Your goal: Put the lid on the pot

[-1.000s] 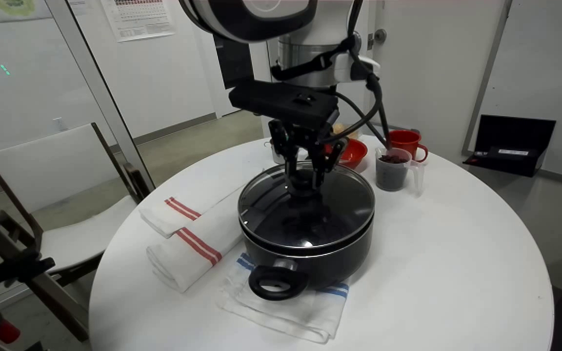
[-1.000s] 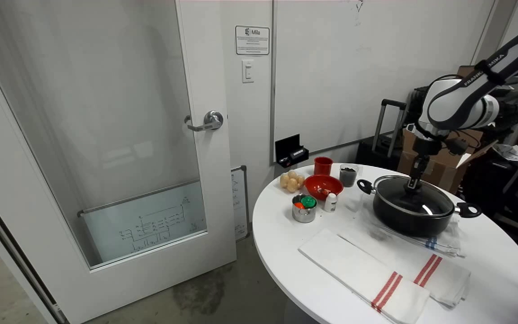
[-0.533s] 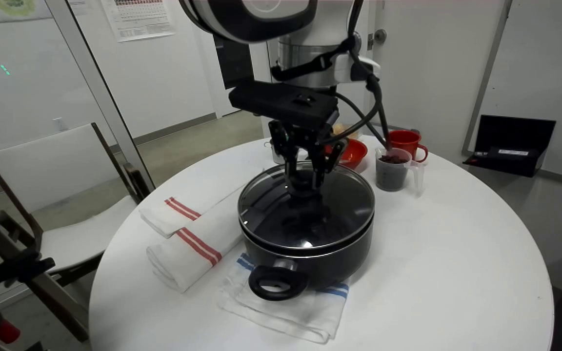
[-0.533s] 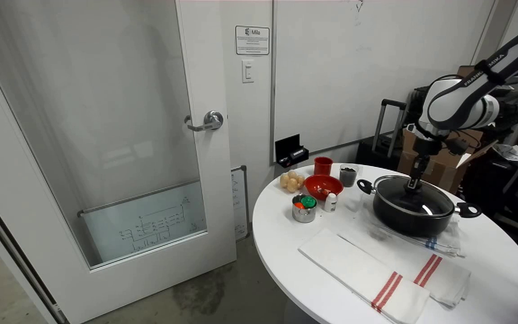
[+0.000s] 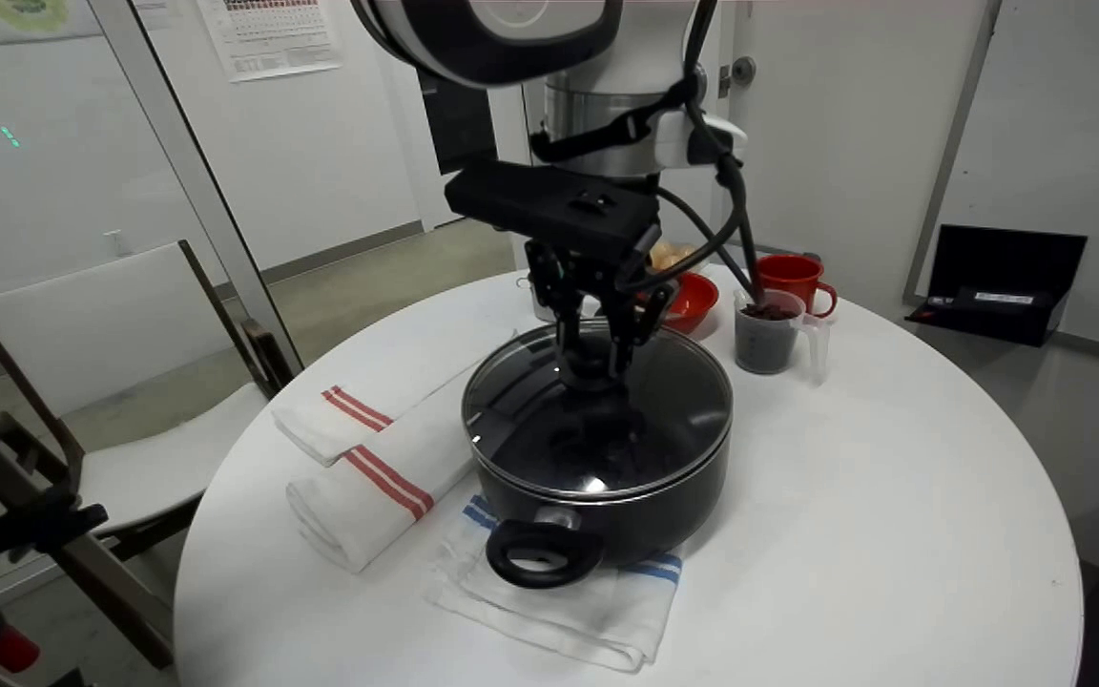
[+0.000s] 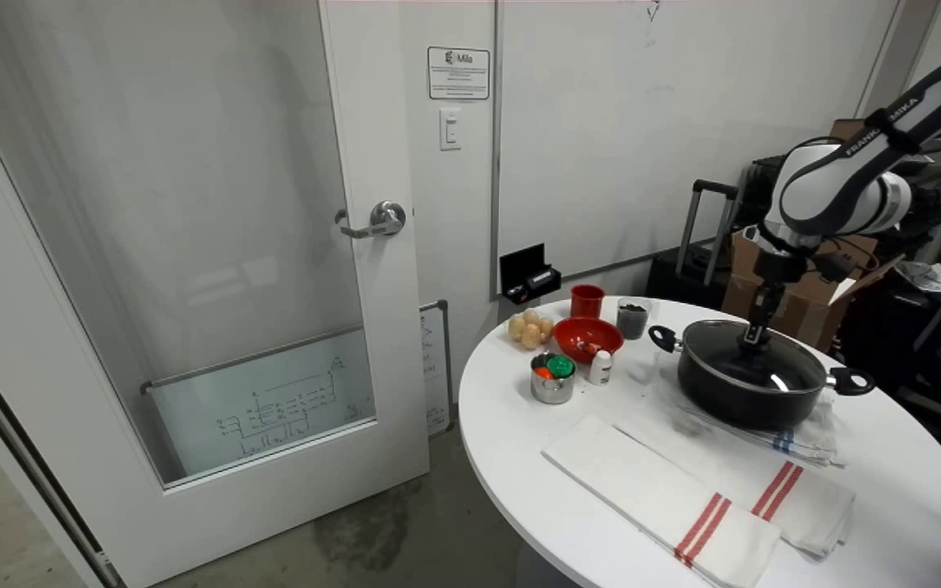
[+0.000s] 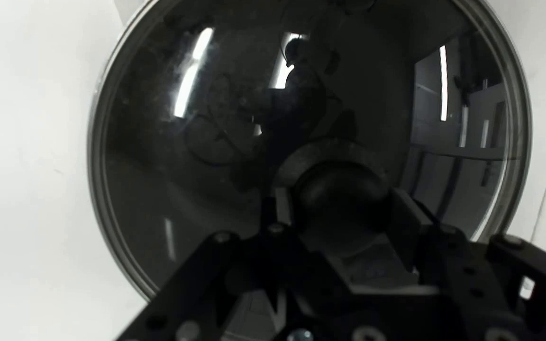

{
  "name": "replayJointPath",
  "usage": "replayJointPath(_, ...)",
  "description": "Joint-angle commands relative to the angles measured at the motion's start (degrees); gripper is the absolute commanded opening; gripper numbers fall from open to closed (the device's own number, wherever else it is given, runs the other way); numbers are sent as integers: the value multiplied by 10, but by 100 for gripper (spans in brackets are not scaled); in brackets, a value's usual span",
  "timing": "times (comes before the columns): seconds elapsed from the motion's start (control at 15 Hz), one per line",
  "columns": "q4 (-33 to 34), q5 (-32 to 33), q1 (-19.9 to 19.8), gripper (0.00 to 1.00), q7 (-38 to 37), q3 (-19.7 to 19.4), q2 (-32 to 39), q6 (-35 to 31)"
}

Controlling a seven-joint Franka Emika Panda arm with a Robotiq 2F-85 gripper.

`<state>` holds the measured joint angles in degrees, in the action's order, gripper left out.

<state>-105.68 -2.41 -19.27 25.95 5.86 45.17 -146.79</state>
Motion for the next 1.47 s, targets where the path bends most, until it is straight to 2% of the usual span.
replayJointPath(0.0,-23,-15,-7,25,1,3,-22,-5)
replayJointPath(1.4,15,-2,8,25,-3,-7,-1,20)
